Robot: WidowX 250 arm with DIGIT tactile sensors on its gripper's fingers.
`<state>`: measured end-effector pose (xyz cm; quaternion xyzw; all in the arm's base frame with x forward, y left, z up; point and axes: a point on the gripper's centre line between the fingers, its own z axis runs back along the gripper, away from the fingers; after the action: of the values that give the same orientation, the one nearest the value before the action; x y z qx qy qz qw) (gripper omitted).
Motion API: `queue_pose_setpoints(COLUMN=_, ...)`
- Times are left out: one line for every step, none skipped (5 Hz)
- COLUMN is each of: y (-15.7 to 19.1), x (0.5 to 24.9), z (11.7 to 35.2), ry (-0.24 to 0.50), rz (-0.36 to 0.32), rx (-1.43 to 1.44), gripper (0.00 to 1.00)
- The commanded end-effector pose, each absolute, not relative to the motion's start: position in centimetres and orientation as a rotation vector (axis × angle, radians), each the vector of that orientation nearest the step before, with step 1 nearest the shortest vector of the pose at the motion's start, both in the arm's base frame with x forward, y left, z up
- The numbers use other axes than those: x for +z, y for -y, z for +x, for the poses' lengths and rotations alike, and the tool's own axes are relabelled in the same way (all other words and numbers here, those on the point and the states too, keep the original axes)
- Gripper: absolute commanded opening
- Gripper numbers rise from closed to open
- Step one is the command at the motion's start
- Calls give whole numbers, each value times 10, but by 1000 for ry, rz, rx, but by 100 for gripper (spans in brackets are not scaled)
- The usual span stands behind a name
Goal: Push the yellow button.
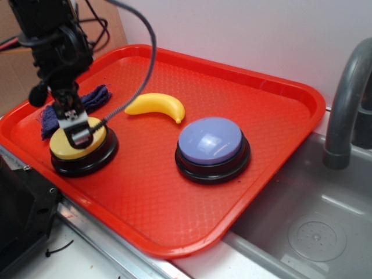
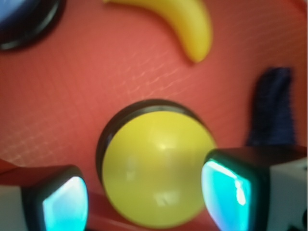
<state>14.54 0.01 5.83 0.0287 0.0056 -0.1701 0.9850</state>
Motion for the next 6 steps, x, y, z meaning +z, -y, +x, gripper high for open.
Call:
queue_pose_setpoints(y=0, x=40, z=154, ry=-35, rz=55, rx=-335, gripper=100)
queue_pose_setpoints(y=1, x=47, z=154, ry=-22, rz=54, rx=-333, gripper=100)
queue_pose_setpoints(y=3, x=77, z=161, ry=-9, rz=42, rx=-292, gripper=100)
queue_pose_setpoints(y=2, x=107, z=169, ry=15, rz=26, rx=-235, gripper=100)
queue_pose_setpoints(y=0, x=125, z=177, ry=1, rz=22, rx=-191, gripper=100)
queue_pose_setpoints(y=0, x=129, z=179, ry=-3, rz=19, rx=-189, gripper=100)
